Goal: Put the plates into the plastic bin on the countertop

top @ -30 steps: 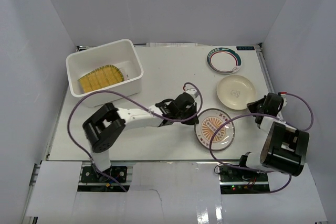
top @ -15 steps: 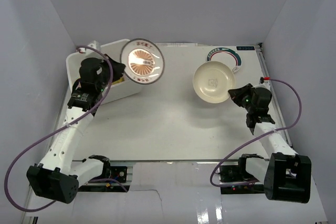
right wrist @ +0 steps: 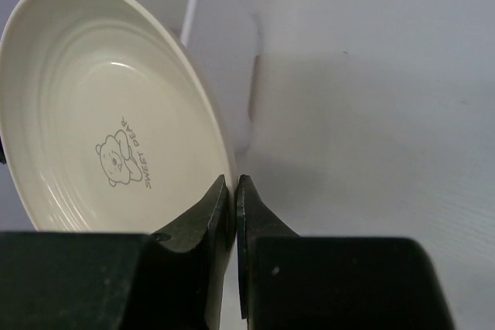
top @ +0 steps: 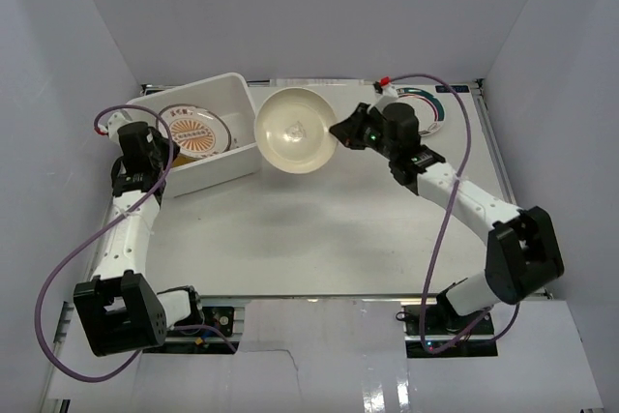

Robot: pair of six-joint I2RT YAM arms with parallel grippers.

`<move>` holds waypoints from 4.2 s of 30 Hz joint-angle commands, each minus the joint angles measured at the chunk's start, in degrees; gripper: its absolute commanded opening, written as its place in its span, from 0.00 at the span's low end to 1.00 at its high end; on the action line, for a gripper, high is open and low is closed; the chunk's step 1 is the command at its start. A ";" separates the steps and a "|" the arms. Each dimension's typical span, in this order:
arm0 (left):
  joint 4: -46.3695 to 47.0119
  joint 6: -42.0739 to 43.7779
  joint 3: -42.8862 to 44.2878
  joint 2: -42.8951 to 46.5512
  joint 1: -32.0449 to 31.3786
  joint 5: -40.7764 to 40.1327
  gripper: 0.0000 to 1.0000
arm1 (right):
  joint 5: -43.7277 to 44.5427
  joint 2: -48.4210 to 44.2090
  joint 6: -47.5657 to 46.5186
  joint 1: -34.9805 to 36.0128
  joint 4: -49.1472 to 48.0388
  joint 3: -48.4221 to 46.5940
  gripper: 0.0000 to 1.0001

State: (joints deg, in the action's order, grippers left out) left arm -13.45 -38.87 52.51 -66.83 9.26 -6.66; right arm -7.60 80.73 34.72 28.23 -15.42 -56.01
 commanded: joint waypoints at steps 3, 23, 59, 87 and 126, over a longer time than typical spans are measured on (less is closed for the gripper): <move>3.70 -0.94 0.22 1.34 -0.29 4.54 0.64 | 3.72 11.80 -3.17 8.15 2.76 -18.41 0.08; -4.04 5.47 14.29 13.47 -7.49 32.22 0.98 | 9.70 52.79 -4.83 19.76 16.83 -73.81 0.52; 4.58 16.28 -21.22 24.81 -24.37 62.56 0.98 | 1.10 47.86 22.23 -33.41 -14.18 -16.69 0.08; -12.03 12.51 -0.66 38.17 -25.17 7.89 0.98 | -0.76 38.15 8.35 10.26 -6.39 -47.03 0.08; -5.18 8.20 -7.59 36.59 -25.96 20.10 0.98 | 27.72 -37.21 -16.53 13.26 6.73 26.64 0.90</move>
State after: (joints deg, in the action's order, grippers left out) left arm -20.12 -28.60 47.27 -30.17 -16.62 10.00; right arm 16.12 47.03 17.82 41.34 -8.62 -32.32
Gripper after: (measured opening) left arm 0.979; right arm 0.900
